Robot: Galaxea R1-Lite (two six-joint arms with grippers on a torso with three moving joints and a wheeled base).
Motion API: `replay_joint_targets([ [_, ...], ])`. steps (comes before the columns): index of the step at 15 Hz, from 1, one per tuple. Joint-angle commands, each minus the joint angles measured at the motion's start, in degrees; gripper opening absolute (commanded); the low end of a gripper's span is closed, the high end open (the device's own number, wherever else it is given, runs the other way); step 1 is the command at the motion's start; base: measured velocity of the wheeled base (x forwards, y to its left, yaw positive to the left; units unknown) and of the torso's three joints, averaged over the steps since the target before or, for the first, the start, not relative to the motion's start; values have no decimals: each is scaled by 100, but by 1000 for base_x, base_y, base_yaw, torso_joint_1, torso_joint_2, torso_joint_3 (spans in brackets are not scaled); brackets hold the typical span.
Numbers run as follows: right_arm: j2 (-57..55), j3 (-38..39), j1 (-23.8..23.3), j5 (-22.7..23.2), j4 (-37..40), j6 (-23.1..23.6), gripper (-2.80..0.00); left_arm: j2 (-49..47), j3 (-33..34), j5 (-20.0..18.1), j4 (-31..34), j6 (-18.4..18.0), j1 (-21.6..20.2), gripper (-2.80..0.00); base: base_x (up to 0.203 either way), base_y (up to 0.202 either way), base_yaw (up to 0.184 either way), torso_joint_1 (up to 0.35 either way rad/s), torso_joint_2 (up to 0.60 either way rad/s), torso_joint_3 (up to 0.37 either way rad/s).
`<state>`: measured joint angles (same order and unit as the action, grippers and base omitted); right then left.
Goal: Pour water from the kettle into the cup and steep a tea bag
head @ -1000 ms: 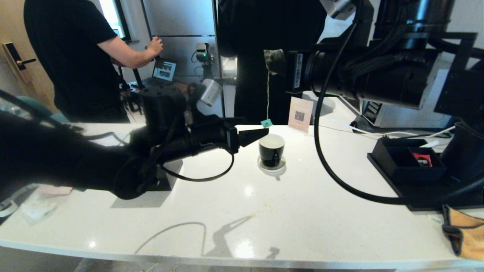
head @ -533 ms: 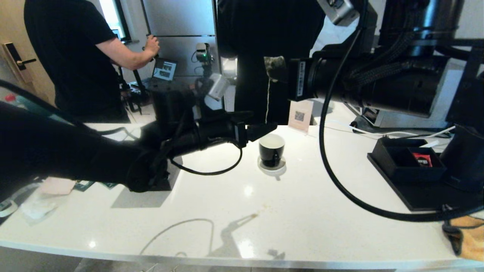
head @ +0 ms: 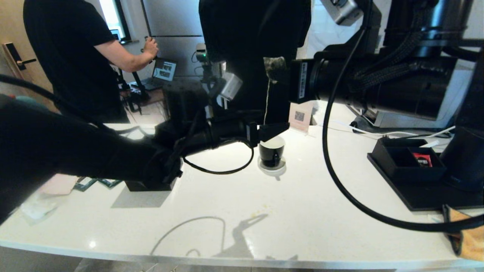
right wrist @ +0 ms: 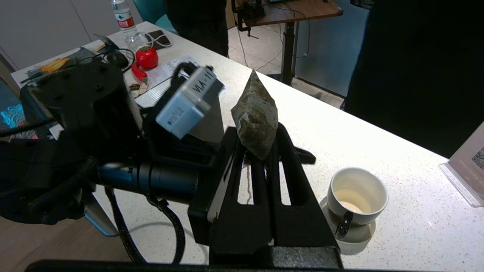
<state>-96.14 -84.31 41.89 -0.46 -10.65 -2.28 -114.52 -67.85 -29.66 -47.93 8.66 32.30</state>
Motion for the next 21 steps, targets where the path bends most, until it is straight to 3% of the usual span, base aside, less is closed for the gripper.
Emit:
replay_joint_targets([
  [1, 25, 36, 4, 2, -7, -1, -280, -62, -26, -49, -41, -4, 54, 0, 0, 0, 0, 0, 0, 0],
  [12, 34, 90, 30, 2, -7, 8, -280, -123, -44, -5, -58, -66, 48, 0, 0, 0, 0, 0, 0, 0],
  [15, 34, 90, 48, 2, -7, 8, -280, -238, -18, 21, -583, -5, 31, 0, 0, 0, 0, 0, 0, 0],
  [21, 60, 91, 51, 2, -5, 8, -280, -238, 7, 13, -612, -4, 39, 0, 0, 0, 0, 0, 0, 0],
])
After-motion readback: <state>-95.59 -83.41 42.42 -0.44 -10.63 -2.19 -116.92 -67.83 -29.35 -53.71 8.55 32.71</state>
